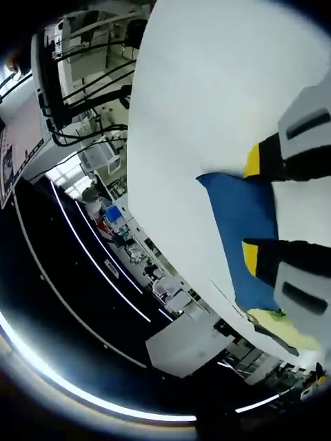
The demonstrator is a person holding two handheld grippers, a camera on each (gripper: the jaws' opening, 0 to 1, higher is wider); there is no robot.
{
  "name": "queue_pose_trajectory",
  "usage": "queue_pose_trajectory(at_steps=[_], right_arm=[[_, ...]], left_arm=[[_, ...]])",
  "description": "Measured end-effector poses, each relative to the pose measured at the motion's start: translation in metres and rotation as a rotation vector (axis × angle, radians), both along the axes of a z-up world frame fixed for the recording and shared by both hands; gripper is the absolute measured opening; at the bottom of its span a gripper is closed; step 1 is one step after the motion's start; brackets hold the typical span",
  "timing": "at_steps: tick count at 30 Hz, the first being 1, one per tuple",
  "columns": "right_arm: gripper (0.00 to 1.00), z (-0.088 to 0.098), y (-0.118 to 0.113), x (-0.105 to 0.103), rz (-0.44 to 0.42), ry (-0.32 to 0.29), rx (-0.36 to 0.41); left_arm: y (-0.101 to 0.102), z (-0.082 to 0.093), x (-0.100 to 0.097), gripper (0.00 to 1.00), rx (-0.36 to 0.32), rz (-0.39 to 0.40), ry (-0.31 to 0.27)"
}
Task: Fold the garment on the visible template until the final outline fits inside the template.
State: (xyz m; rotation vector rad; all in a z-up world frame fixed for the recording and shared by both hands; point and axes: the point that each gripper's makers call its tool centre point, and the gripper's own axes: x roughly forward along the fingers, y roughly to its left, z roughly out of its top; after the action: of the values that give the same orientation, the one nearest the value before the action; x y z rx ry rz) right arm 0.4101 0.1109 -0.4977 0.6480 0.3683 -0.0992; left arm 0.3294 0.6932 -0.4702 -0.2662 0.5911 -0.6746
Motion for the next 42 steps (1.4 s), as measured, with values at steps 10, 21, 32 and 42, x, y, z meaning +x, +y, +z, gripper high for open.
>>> queue_pose_trajectory(at_steps=[10,21,32,42], right_arm=[[0.0,0.001,-0.006,-0.002,-0.045,-0.018,0.024],[0.0,0.05,0.017,0.029,0.025,-0.136,0.072],[0.0,0.101,0.11,0.078,0.274,-0.229,0.107],[0.0,0.123,0.202,0.112,0.493,-0.257,0.114]], left_arm=[[0.005,-0.005,-0.001,0.75,0.001,0.002,0.002],[0.007,0.002,0.004,0.74,-0.028,0.029,-0.029],[0.005,0.018,0.009,0.73,-0.063,0.054,-0.082],[0.007,0.032,0.017,0.74,-0.108,0.073,-0.124]])
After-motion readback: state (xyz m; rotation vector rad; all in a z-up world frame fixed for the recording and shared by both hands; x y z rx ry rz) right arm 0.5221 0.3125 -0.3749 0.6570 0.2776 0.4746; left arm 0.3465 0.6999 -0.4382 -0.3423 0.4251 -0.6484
